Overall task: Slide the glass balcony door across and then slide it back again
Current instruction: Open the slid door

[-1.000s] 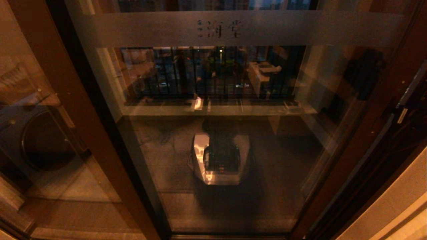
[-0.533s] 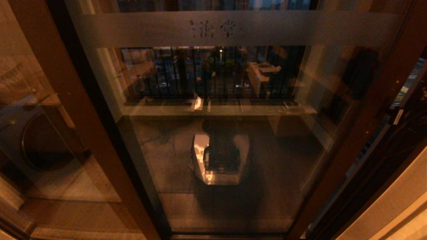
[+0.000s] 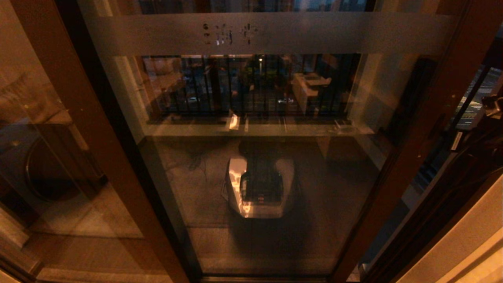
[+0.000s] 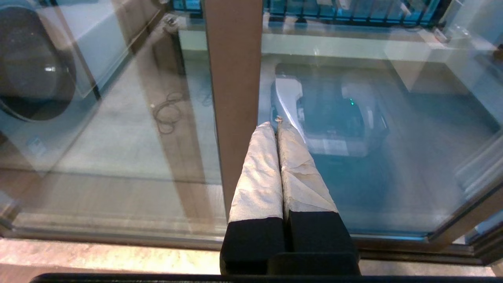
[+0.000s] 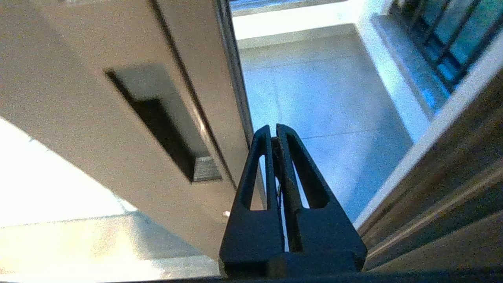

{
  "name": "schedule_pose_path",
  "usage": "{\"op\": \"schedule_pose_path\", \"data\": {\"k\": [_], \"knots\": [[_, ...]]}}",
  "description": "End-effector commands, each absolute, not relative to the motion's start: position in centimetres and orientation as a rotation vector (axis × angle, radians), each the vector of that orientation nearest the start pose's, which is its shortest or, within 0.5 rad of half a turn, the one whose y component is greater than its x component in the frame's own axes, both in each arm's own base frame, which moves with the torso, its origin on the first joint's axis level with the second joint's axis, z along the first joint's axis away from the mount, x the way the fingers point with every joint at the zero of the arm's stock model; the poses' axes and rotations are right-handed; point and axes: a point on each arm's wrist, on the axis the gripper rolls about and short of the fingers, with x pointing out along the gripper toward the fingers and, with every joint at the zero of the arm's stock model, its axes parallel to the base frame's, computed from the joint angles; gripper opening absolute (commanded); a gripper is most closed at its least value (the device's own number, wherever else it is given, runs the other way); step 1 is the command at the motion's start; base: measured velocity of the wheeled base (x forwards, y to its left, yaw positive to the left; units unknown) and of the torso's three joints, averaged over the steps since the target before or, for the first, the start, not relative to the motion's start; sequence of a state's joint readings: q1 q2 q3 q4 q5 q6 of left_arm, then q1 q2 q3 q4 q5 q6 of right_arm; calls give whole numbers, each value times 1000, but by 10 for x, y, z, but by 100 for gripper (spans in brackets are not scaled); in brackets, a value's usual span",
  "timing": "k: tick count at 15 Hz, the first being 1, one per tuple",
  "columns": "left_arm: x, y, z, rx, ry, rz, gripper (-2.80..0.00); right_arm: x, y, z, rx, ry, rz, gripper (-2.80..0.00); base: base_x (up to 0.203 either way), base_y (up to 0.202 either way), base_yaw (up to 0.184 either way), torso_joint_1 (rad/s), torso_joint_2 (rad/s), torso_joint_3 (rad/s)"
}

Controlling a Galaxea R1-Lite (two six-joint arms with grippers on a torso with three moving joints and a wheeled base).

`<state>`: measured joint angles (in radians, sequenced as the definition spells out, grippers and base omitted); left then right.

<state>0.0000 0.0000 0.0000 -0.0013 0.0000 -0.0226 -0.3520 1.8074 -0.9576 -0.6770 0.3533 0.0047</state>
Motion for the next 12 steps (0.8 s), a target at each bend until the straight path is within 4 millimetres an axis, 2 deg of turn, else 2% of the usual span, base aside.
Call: {"op": "schedule_pose_path", "data": {"k": [1, 12], "knots": [[-23, 0, 76, -23, -3, 0, -280, 321, -102, 194, 59, 154, 20, -280, 0, 0, 0, 0, 0, 0], [-23, 0, 76, -23, -3, 0, -280, 322, -66, 185, 44, 147, 69, -280, 0, 0, 0, 0, 0, 0]]}}
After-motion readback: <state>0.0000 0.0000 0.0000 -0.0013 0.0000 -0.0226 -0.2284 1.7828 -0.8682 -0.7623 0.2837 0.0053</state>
